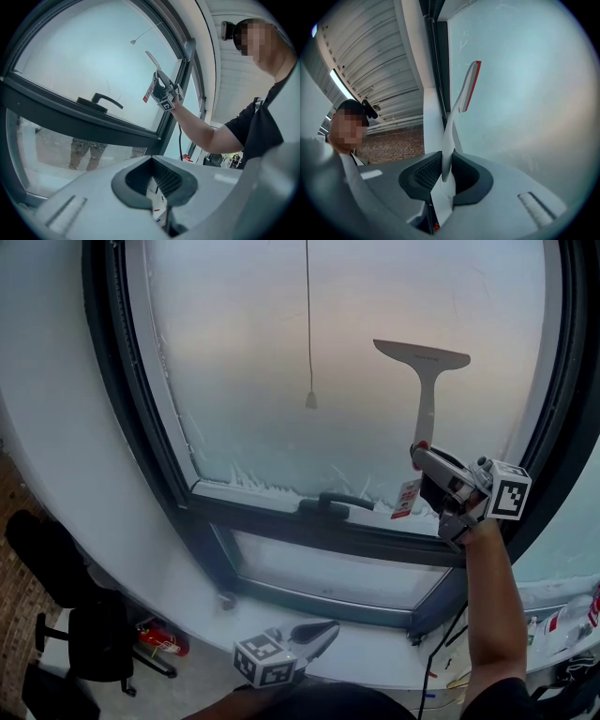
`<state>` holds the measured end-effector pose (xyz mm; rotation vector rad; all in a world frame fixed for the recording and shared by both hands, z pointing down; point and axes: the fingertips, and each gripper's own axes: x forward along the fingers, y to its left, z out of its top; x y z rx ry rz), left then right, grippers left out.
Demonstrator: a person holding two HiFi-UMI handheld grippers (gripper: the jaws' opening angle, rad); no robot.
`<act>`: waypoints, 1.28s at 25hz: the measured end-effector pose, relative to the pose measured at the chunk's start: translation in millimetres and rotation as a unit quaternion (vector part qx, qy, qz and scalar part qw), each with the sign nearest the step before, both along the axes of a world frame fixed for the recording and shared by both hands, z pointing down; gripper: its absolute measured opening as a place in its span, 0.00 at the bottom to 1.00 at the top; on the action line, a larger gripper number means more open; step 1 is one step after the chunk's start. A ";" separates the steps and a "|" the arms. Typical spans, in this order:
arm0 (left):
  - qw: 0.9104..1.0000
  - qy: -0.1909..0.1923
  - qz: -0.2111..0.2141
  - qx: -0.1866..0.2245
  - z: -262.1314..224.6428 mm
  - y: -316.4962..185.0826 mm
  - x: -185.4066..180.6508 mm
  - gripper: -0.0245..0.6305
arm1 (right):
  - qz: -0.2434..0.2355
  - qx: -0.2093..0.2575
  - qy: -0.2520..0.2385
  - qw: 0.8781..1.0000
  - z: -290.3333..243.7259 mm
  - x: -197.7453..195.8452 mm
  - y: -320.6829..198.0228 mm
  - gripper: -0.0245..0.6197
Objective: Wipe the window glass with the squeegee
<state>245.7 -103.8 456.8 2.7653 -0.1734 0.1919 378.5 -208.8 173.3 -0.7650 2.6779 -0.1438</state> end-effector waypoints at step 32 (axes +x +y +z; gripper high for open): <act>0.999 -0.023 0.021 -0.014 11.7 9.7 12.5 0.04 | 0.022 -0.086 -0.066 0.994 106.8 21.3 11.8 0.17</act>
